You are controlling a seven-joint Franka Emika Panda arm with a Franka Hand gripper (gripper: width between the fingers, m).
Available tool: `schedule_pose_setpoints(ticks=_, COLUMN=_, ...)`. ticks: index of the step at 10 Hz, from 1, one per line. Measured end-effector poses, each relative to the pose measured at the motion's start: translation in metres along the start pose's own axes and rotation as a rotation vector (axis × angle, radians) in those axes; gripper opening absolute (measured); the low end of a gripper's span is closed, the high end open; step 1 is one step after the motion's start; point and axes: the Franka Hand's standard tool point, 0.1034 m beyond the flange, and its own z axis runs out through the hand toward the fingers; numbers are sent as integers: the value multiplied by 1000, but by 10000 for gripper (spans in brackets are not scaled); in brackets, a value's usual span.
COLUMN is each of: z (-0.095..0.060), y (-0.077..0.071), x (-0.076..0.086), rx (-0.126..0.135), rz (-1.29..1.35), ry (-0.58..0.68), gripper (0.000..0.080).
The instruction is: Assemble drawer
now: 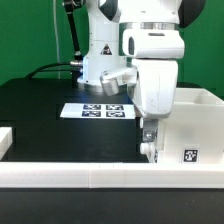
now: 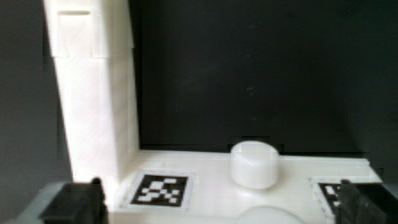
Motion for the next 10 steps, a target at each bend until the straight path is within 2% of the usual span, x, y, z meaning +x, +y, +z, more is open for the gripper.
schedule_pose_setpoints(ticks=1, z=0, y=0, x=-18, rx=-4, rz=-29, ry=-7, gripper=649)
schedule_pose_setpoints(ticks=3, z=-4, y=3, x=-56, rx=-44, rz=-34, ry=-12, gripper=649)
schedule_pose_setpoints(ticks=4, z=-10, y=3, x=-72, rx=-86, rz=-17, ry=-15, gripper=649)
schedule_pose_setpoints(ticks=5, z=-21, y=-3, x=-83, rx=-146, rz=6, ry=-16, gripper=649)
schedule_pose_setpoints(ticks=7, z=-40, y=-17, x=-92, rx=-235, rz=34, ry=-18, gripper=649)
schedule_pose_setpoints(ticks=8, z=-35, y=-20, x=-91, rx=-215, rz=34, ry=-17, gripper=649)
schedule_pose_setpoints(ticks=10, z=-34, y=-18, x=-92, rx=-215, rz=35, ry=-17, gripper=649)
